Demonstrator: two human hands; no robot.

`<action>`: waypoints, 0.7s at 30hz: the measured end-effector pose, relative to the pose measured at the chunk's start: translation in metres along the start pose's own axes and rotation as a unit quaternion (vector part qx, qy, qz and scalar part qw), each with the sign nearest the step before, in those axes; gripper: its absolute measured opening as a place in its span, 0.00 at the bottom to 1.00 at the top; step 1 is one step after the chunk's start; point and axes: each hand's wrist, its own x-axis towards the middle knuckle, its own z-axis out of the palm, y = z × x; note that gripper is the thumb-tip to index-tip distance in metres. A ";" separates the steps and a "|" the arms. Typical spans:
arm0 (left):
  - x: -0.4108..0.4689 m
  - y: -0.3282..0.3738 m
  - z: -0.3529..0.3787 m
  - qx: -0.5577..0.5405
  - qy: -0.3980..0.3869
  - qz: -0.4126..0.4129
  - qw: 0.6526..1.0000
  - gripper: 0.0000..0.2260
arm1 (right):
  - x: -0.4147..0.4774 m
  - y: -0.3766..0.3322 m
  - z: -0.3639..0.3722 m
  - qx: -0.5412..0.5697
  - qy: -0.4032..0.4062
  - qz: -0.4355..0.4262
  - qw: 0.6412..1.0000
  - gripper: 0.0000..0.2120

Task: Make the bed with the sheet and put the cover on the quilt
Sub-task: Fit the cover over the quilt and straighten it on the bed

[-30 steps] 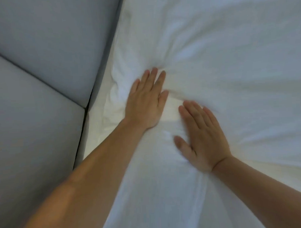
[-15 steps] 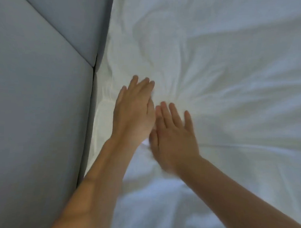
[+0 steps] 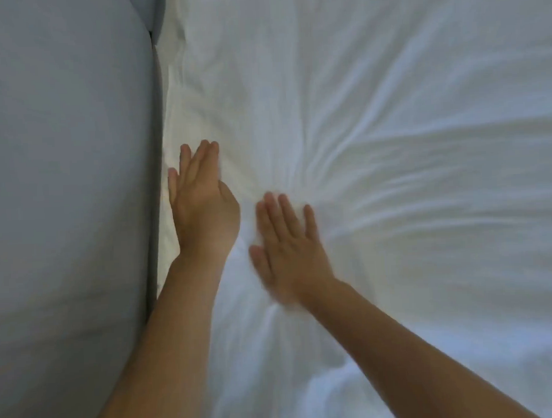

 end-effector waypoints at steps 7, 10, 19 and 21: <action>-0.202 -0.082 -0.017 0.001 -0.084 -0.047 0.995 0.24 | -0.115 -0.010 -0.011 0.227 0.062 -0.032 0.971 0.21; -0.225 -0.099 -0.026 -0.003 -0.077 -0.195 0.978 0.23 | -0.145 0.061 -0.022 0.070 0.144 0.129 0.979 0.30; -0.285 -0.018 -0.031 0.025 -0.115 -0.009 0.993 0.25 | -0.315 -0.039 0.090 0.000 -0.090 -0.194 0.977 0.29; -0.334 -0.023 -0.018 0.093 -0.150 -0.021 0.984 0.26 | -0.314 -0.009 0.071 0.060 -0.032 -0.177 0.982 0.25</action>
